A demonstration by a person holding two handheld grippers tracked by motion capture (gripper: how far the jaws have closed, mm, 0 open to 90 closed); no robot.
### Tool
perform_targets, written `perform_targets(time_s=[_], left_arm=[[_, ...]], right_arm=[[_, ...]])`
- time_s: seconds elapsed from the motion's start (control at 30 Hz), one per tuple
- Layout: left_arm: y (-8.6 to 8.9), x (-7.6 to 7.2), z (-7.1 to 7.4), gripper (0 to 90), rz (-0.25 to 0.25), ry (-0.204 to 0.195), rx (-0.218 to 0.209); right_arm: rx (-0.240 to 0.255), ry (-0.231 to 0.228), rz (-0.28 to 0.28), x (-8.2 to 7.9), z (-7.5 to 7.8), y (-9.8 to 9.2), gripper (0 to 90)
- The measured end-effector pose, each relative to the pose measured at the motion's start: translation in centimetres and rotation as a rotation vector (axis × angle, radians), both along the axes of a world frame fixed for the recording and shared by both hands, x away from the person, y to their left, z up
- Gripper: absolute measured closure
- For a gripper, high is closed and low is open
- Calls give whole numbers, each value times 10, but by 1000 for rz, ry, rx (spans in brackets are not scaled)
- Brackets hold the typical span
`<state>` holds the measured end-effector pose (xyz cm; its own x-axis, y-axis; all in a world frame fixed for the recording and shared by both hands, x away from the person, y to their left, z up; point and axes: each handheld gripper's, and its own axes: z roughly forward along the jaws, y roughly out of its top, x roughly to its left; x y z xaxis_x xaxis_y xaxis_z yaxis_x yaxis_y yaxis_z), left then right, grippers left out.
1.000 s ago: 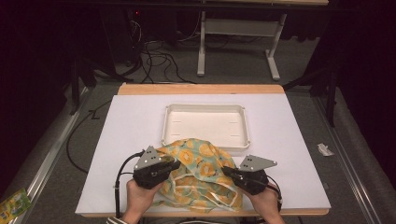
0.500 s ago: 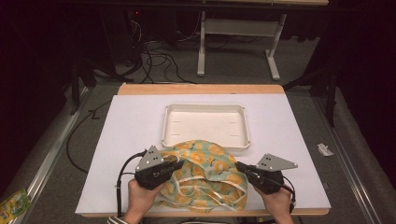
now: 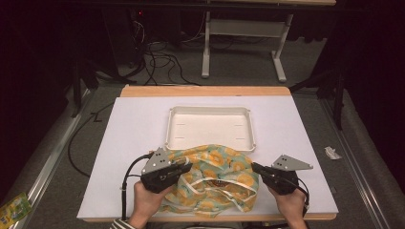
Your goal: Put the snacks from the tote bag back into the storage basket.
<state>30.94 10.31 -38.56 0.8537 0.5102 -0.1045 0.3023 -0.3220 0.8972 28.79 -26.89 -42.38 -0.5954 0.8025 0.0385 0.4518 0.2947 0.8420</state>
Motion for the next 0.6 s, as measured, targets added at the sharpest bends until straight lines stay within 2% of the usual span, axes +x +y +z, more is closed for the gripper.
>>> perform_targets(time_s=[0.17,0.33,0.47,0.6], left_arm=[[-5,1,3,896,-11,2,-13],[-11,3,7,896,-31,-6,-3],[-16,3,8,896,-41,-5,-6],[-19,5,7,897,-50,1,2]], right_arm=[[-16,13,2,3,-4,2,895],[-3,-25,28,-4,6,8,762],[-7,-61,47,-10,17,16,688],[-11,-85,90,-12,26,26,621]])
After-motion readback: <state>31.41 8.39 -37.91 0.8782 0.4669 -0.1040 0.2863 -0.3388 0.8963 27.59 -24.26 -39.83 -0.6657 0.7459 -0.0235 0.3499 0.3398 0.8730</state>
